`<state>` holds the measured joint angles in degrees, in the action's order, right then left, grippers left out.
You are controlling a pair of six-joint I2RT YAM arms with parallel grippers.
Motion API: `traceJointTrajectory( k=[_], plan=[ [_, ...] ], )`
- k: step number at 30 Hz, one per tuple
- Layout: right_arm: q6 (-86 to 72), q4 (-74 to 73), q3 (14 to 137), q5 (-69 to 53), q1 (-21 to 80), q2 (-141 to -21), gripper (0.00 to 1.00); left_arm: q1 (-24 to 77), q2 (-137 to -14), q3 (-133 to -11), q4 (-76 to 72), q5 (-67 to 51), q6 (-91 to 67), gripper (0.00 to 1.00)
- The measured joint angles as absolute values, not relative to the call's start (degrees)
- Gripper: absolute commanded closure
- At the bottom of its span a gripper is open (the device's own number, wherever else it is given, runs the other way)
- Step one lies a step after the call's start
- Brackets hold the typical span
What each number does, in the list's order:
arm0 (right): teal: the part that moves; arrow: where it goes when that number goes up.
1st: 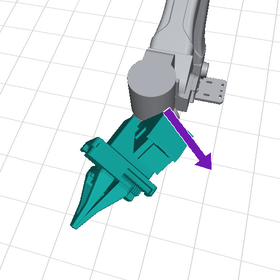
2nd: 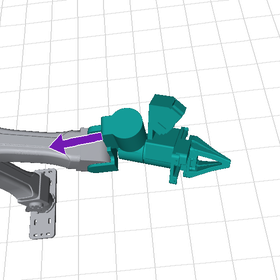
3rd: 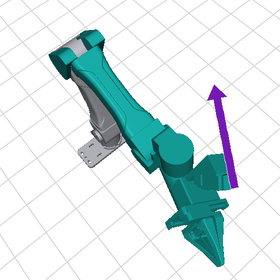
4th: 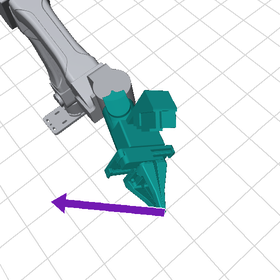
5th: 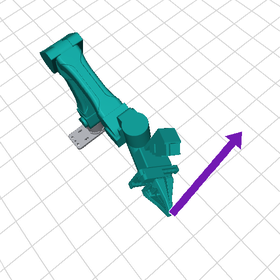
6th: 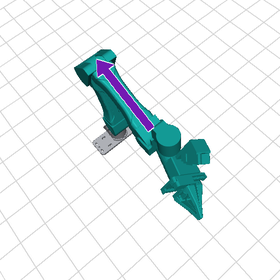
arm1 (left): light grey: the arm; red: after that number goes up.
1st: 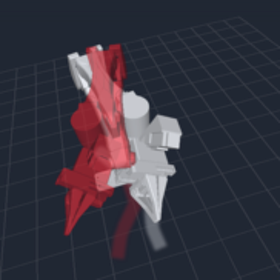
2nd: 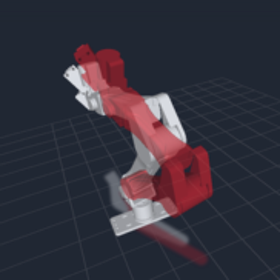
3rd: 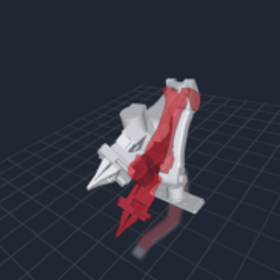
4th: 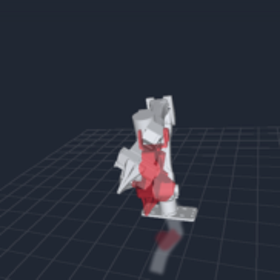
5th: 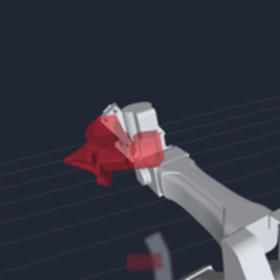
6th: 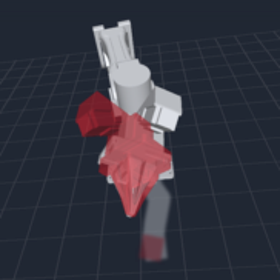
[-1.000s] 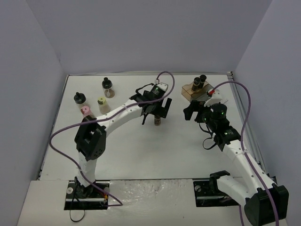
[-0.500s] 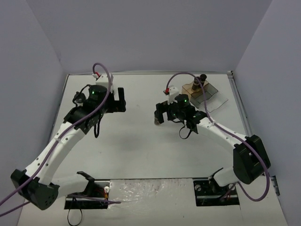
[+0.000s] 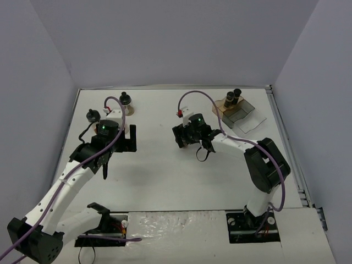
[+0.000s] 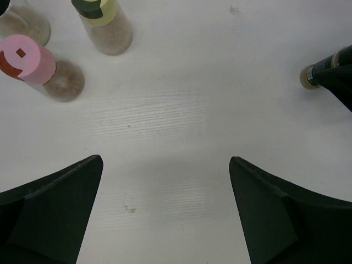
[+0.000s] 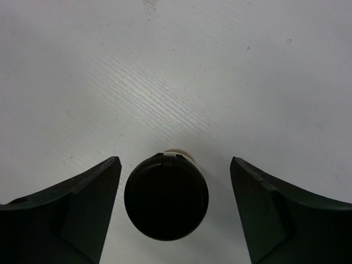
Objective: Organize the condiment bottles
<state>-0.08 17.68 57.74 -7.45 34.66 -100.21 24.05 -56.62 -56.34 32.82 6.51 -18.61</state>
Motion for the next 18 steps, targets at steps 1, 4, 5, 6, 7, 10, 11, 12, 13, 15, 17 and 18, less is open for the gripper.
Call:
traceJointTrajectory(
  k=[1, 4, 5, 6, 7, 10, 11, 12, 13, 15, 17, 18],
  plan=[
    [-0.04, 17.77, 57.74, -7.33, 34.74, -100.77, 0.37, 23.41, -56.50, -56.34, 32.73, 6.19, -18.61, 0.03],
    [0.01, 17.89, 57.74, -7.02, 35.01, -101.67, 0.53, 21.21, -55.81, -56.34, 32.58, 5.33, -18.59, 0.03],
    [0.01, 17.93, 57.74, -6.83, 35.05, -101.80, 0.60, 20.36, -55.55, -56.34, 32.53, 4.88, -18.59, 0.03],
    [0.03, 18.00, 57.74, -6.52, 35.20, -101.80, 0.67, 19.62, -55.29, -56.34, 32.44, 4.51, -18.59, 0.03],
    [0.02, 18.08, 57.74, -6.18, 35.33, -101.80, 0.71, 18.90, -55.04, -56.34, 32.35, 4.15, -18.59, 0.03],
    [0.10, 18.26, 57.74, -4.76, 35.35, -101.75, 0.80, 17.66, -54.53, -56.34, 32.23, 3.57, -18.61, 0.03],
    [0.12, 18.21, 57.74, -4.20, 35.28, -101.73, 0.83, 17.43, -54.45, -56.34, 32.23, 3.25, -18.63, 0.03],
    [0.14, 18.16, 57.74, -3.77, 35.23, -101.65, 0.86, 17.26, -54.41, -56.34, 32.21, 3.11, -18.63, 0.03],
    [0.17, 17.98, 57.80, -3.36, 35.09, -101.49, 0.87, 17.09, -54.41, -56.33, 32.20, 2.86, -18.63, 0.03],
    [0.32, 16.93, 58.41, -2.98, 34.41, -101.05, 0.90, 16.84, -54.41, -56.27, 32.14, 2.61, -18.63, 0.03],
    [0.35, 15.30, 60.24, -2.12, 32.85, -100.72, 0.91, 16.69, -54.41, -56.07, 32.05, 2.36, -18.63, 0.03],
    [0.34, 14.70, 61.52, -1.75, 31.64, -100.63, 0.92, 16.60, -54.41, -55.93, 32.00, 2.33, -18.63, 0.03]
  ],
)
